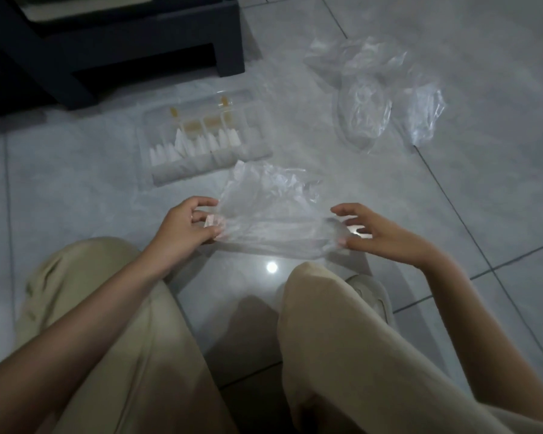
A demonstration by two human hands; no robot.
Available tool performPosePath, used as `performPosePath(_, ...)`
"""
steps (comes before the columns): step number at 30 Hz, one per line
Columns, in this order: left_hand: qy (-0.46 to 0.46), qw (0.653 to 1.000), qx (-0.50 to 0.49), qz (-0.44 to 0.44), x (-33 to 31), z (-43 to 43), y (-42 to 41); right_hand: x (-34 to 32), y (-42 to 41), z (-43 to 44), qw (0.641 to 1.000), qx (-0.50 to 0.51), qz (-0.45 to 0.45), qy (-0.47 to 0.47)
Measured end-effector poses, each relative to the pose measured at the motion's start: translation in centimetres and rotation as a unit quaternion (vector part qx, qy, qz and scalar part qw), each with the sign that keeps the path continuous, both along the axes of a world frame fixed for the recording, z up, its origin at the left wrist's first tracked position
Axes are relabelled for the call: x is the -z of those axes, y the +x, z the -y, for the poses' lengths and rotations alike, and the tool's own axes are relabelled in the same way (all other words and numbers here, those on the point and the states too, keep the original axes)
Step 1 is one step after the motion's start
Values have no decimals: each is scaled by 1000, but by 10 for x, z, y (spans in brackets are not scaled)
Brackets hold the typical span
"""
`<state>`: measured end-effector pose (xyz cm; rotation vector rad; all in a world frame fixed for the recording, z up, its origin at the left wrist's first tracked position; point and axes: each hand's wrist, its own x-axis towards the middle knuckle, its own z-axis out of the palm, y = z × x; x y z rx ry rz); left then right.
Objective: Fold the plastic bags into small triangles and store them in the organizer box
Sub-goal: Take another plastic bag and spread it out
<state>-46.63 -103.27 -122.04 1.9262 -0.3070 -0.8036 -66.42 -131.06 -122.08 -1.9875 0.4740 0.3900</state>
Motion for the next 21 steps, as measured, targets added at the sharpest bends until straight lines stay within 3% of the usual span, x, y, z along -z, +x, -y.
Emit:
performPosePath(4, 116, 991, 70, 12, 5, -1, 10, 10, 29, 8, 993, 94, 65, -27)
performPosePath(6, 129, 991, 45, -8, 9, 6, 15, 19, 44, 11, 989, 86, 82, -88)
performPosePath(9, 100, 995, -24, 4, 14, 25, 27, 33, 67, 9, 987, 63, 80, -123)
performPosePath(13, 19, 997, -62, -42, 28, 52, 43, 44, 87, 9, 986, 23, 110, -121)
performPosePath(17, -21, 998, -47, -18, 37, 65, 38, 39, 86, 8, 991, 81, 93, -60)
performPosePath(21, -31, 997, -53, 46, 42, 66, 33, 40, 73, 7, 989, 96, 92, -72)
